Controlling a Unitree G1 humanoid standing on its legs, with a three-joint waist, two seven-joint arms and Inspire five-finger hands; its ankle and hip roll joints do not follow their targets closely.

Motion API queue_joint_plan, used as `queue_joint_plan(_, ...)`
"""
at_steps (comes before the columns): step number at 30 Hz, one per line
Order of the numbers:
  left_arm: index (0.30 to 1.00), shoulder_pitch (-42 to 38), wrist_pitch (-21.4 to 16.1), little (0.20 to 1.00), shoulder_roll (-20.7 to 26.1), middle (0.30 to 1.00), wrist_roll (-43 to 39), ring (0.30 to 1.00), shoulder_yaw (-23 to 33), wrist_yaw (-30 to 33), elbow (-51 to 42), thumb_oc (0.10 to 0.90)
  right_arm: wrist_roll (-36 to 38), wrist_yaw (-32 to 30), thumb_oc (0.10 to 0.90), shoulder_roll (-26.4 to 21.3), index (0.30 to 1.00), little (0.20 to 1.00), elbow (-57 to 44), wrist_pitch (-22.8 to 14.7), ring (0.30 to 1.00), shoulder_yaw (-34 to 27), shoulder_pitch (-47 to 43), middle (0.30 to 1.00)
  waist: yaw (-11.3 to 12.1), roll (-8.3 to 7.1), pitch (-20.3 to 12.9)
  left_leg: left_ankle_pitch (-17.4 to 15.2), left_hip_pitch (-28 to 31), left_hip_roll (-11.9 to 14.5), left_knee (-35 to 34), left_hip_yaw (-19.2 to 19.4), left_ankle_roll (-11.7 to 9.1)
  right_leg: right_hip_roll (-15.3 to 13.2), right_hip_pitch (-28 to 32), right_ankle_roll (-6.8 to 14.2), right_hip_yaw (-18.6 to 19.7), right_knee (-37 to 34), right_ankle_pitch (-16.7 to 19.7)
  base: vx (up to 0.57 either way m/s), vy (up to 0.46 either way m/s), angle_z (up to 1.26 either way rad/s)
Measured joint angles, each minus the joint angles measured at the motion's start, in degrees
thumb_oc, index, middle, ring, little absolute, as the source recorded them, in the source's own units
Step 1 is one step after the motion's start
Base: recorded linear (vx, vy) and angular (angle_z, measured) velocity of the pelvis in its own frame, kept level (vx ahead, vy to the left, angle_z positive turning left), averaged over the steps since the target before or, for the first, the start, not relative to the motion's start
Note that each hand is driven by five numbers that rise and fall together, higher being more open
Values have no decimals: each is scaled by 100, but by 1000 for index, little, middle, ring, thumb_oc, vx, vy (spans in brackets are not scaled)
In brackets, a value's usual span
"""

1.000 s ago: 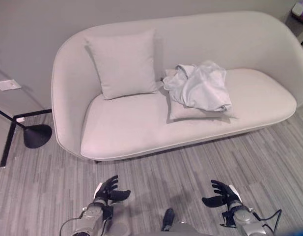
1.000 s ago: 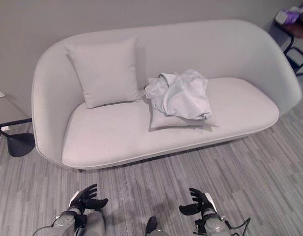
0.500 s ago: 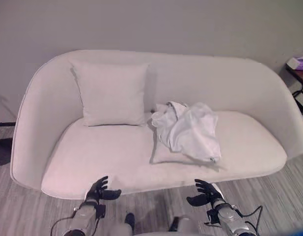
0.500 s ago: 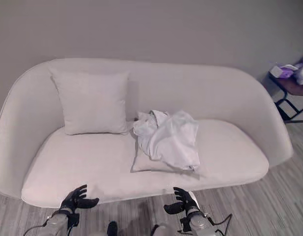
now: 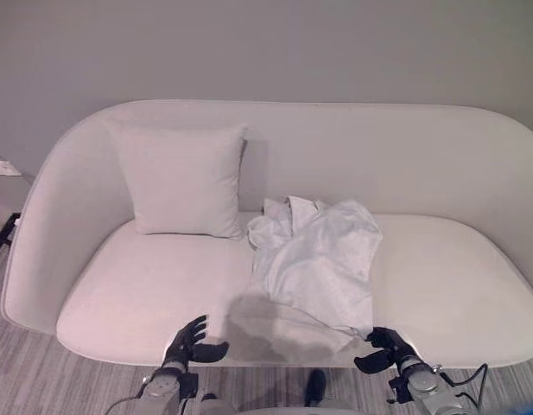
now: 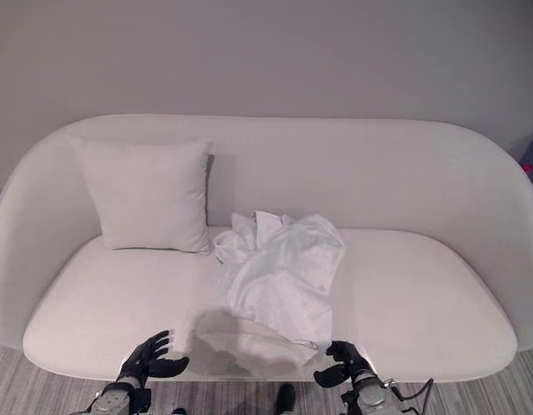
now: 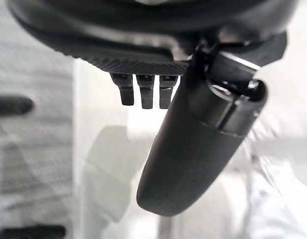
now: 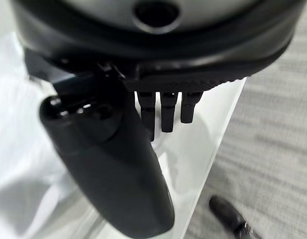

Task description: Hang the clothes on the sofa on the clothes rack.

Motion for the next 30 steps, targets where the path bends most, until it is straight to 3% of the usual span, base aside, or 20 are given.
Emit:
queue_joint_plan(3,900,-139,-12,900,4,900,-32,900,16,1,-144,800,447,16,800,14,900,900,-39,-23,900,-435,103,900,-155,79,30,-28,26,41,-80,34,-39,60,4,29,-37,-29,-21,40,-149,9)
queue_joint_plan(4,900,-190,-15,900,-3,900,-93,900,130,-29,-370,800,873,23,800,18,900,900,-74,-147,900,-923,229,900,-256,295,117,-264,61,178,-175,120,-126,147,0,39,-120,-27,-11,70,-235,11)
queue_joint_plan(6,900,-146,-22,900,111,900,-284,900,504,-64,-668,800,1178,22,800,-30,900,900,-52,-134,900,-1381,461,900,-337,413,209,-473,68,272,-178,233,-102,214,-75,52,-67,27,24,47,-167,-10)
queue_joint_plan(8,900,4,-9,900,247,900,-329,900,715,-64,-799,800,1181,45,800,-92,900,900,-66,-133,900,-1522,609,900,-343,475,239,-518,130,321,-150,329,-93,195,-355,-124,-36,686,-258,23,-111,-24)
queue_joint_plan(10,900,85,-2,900,381,900,-451,900,871,-68,-834,800,1266,50,800,-205,900,900,-52,-121,900,-1638,822,900,-348,512,262,-633,106,375,59,374,116,203,-668,-206,29,1291,-591,0,-119,-28)
queue_joint_plan(12,900,116,-1,900,545,900,-468,900,955,-67,-870,800,1347,32,800,-207,900,900,-50,-98,900,-1953,886,900,-314,404,351,-763,-12,362,524,395,305,123,-1090,-355,185,2346,-1127,-15,-85,-27)
queue_joint_plan(14,900,71,2,900,614,900,-470,900,1021,-54,-806,800,1354,0,800,-214,900,900,-49,-91,900,-2149,868,900,-330,194,489,-673,-202,311,1203,150,361,1,-1193,-442,332,2720,-1442,25,12,-11)
queue_joint_plan(15,900,-87,28,900,498,900,-469,900,887,-72,-727,800,1419,-159,800,-271,900,900,-120,-65,900,-2355,816,900,-381,1,560,-567,-722,85,1671,-18,219,-72,-873,-431,296,2098,-1270,53,84,15)
queue_joint_plan(17,900,-362,6,900,228,900,-469,900,731,-68,-731,800,1577,-323,800,-424,900,900,-293,-61,900,-2628,765,900,-345,-123,592,-648,-963,-683,777,103,266,-206,-517,-308,300,1080,-1087,33,130,18)
queue_joint_plan(19,900,-453,-7,900,166,900,-467,900,614,-57,-820,800,1603,-499,800,-545,900,900,-308,-67,900,-2714,442,900,-289,-133,547,-489,-1120,-1139,-33,201,337,-94,-216,-91,255,205,-1142,104,133,-51)
queue_joint_plan(20,900,-403,-78,900,264,900,-459,900,605,-11,-1143,800,1610,-598,800,-659,900,900,-718,-128,900,-2777,142,900,-82,182,493,-523,-1374,-810,-143,151,226,258,-417,-314,177,943,-974,226,233,-110)
queue_joint_plan(21,900,-508,-77,900,278,900,-466,900,631,66,-1023,800,1601,-601,800,-658,900,900,-920,-170,900,-2752,19,900,-81,247,490,-291,-1335,-709,47,0,406,395,-369,-585,4,906,-711,184,194,-102)
queue_joint_plan(22,900,-584,5,900,332,900,-467,900,647,151,-987,800,1602,-625,800,-599,900,900,-1245,-180,900,-2691,3,900,-182,109,441,-355,-1431,-829,518,114,486,283,-325,-577,-17,865,-713,100,187,-31)
queue_joint_plan(23,900,-619,5,900,388,900,-465,900,643,172,-1018,800,1575,-640,800,-612,900,900,-1702,-229,900,-2594,52,900,-284,-134,443,-570,-1455,-1052,1146,363,771,40,-366,-524,45,931,-714,51,127,-17)
queue_joint_plan(24,900,-591,-13,900,405,900,-465,900,630,173,-1072,800,1565,-647,800,-677,900,900,-1956,-331,900,-2533,18,900,-338,-170,376,-653,-1316,-1207,1276,496,816,-54,-372,-319,59,935,-831,56,126,-26)
queue_joint_plan(25,900,-588,-10,900,440,900,-444,900,593,128,-1126,800,1536,-684,800,-759,900,900,-2238,-307,900,-2533,-49,900,-444,-143,354,-718,-1012,-1327,1093,658,907,-165,-401,41,-7,1201,-868,31,35,-19)
queue_joint_plan(26,900,-635,-41,900,529,900,-440,900,438,75,-1308,800,1491,-714,800,-1095,900,900,-2514,-396,900,-2497,-63,900,-570,167,313,-472,-425,-1135,136,603,930,-254,-861,122,-43,2437,-1261,85,-65,-2)
queue_joint_plan(27,900,-804,-128,900,594,900,-441,900,445,55,-1390,800,1506,-745,800,-1128,900,900,-2525,-411,900,-2413,-94,900,-467,6,232,-424,-269,-1244,15,619,936,-649,-992,135,166,3011,-1482,190,-238,12)
queue_joint_plan(29,900,-825,-120,900,704,900,-441,900,458,71,-1350,800,1518,-719,800,-1145,900,900,-2471,-406,900,-2311,-279,900,-374,0,207,-352,-279,-1232,-12,584,855,-1176,-820,318,260,2678,-1379,244,-304,5)
queue_joint_plan(30,900,-789,-115,900,820,900,-430,900,433,52,-1352,800,1512,-439,800,-1779,900,900,-2477,-343,900,-1707,-518,900,-216,108,179,-385,-338,-1175,-65,549,703,-1774,-185,939,-131,487,-784,220,-194,29)
